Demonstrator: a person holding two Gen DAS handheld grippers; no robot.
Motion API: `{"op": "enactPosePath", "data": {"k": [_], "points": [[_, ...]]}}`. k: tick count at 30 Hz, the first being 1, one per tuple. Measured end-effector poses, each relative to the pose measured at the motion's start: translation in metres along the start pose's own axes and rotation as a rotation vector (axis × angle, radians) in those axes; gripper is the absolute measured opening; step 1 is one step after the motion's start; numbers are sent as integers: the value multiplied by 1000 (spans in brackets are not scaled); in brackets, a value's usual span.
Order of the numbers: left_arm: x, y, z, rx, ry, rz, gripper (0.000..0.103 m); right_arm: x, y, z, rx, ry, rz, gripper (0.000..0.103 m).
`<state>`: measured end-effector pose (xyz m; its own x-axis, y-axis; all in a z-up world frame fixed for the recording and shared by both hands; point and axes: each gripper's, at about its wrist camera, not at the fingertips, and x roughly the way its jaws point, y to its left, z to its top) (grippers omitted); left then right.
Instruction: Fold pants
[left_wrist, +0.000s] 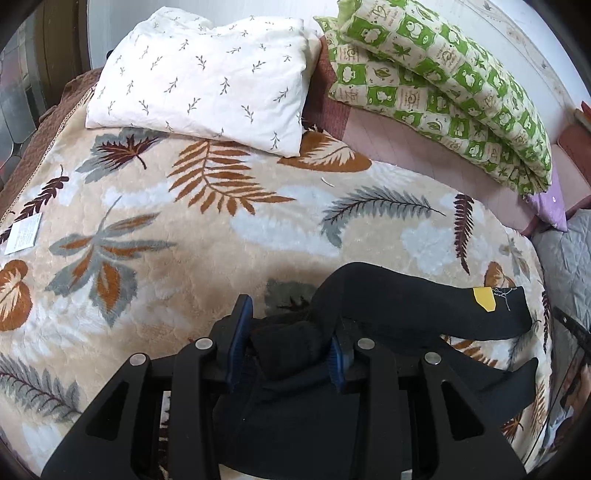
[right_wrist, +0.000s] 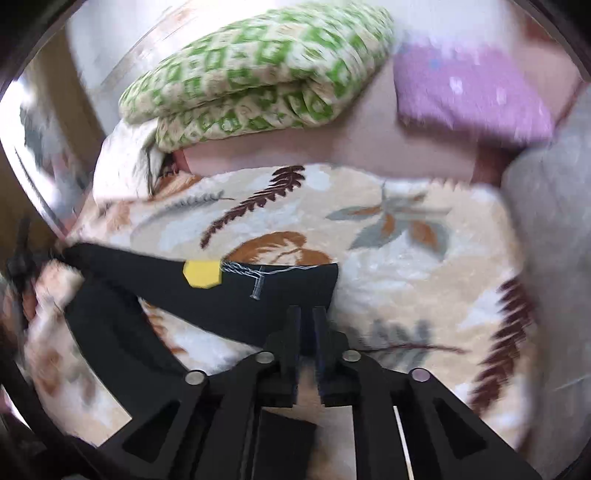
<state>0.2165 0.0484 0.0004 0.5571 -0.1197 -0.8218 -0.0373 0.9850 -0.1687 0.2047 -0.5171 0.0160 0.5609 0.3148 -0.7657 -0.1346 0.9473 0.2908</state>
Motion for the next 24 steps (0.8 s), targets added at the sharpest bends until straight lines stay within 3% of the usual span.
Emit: {"op": "enactPosePath", "data": {"k": [2, 4, 10, 12, 13, 16, 19, 21, 22, 23, 24], "points": [[-1, -1, 1, 4, -3, -4, 34, 18, -5, 11, 31, 32, 10, 22], [-1, -1, 4, 17, -9, -8, 34, 41, -10, 25, 51, 64, -30, 23], [4, 4, 9, 20, 2, -32, 34, 104, -20, 37, 82, 201, 6, 23], [5, 5, 10, 19, 1, -33, 34, 114, -11, 38, 10, 205, -14, 13], [6, 5, 12, 21, 1, -33, 34, 118, -8, 40, -15, 214, -39, 0], [7, 4, 15, 20, 1, -34, 34, 116, -4, 45, -31, 192, -74, 0], [6, 3, 15, 21, -3, -39, 34, 100, -15, 49, 50, 157, -8, 0], [6, 3, 15, 26, -2, -36, 34, 94, -25, 48, 75, 168, -79, 14], [6, 3, 15, 21, -2, -40, 34, 94, -27, 47, 76, 179, -102, 34], [7, 3, 15, 16, 0, -42, 34, 94, -30, 45, 85, 190, -94, 47], [6, 3, 15, 15, -1, -42, 34, 96, -32, 43, 84, 200, -84, 48]]}}
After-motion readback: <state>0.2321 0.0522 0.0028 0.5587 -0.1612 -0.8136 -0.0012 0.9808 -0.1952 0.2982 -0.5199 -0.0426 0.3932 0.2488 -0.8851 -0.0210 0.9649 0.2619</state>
